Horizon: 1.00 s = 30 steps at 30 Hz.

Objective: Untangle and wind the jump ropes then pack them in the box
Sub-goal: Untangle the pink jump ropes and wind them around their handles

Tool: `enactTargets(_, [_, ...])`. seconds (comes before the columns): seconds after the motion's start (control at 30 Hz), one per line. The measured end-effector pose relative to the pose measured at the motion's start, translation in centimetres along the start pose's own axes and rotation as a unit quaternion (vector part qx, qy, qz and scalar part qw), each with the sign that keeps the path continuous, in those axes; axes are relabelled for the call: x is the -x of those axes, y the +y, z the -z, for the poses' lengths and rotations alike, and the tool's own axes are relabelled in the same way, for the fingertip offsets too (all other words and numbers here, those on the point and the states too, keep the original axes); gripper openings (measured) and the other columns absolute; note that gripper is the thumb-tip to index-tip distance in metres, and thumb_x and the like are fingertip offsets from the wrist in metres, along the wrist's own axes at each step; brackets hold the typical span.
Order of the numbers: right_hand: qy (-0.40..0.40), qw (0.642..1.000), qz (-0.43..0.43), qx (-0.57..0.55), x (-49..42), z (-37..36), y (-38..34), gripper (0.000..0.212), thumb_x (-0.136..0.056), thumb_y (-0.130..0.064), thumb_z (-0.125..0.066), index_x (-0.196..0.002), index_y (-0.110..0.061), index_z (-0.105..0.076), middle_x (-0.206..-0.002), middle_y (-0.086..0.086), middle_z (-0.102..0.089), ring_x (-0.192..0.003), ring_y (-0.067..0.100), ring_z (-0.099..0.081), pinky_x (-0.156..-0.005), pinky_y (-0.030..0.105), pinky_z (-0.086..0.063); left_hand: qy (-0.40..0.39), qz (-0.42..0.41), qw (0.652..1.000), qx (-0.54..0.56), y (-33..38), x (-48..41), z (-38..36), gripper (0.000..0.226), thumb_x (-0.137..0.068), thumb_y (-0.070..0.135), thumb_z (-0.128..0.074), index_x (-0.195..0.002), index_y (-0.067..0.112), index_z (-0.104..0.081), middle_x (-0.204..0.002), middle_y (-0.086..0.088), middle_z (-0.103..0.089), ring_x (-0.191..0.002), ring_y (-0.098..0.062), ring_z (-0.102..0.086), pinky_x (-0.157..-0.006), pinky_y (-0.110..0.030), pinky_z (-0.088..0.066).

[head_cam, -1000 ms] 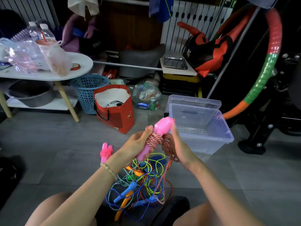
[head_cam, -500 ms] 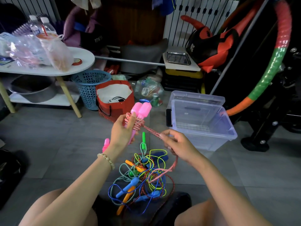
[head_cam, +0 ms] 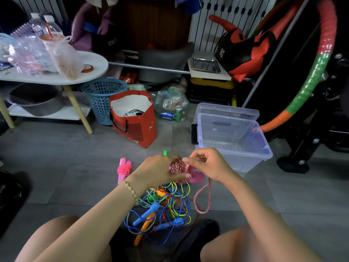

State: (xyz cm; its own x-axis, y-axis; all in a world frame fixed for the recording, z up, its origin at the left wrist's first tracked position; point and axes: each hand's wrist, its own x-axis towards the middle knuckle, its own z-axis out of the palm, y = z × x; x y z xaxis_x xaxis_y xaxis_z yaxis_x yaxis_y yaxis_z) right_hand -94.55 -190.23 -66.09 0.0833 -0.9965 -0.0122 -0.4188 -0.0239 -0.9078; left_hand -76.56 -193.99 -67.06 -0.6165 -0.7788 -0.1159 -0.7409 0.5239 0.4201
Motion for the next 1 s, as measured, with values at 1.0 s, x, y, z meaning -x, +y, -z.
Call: enactTargets(1.0, [-0.109, 0.972, -0.134, -0.159, -0.7, -1.4, -0.3, 0.065, -0.094, -0.062, -0.014, -0.104, -0.019, -0.062, -0.056, -0.01, -0.039, -0.047, 0.005, -0.03, -0.05, 0.02, -0.022, 0.134, 0.16, 0.791, 0.576, -0.2, -0.7, -0.4, 0.041, -0.095, 0.049, -0.043, -0.101, 0.012, -0.057, -0.054, -0.009, -0.058, -0.035, -0.019, -0.046, -0.036, -0.019, -0.037])
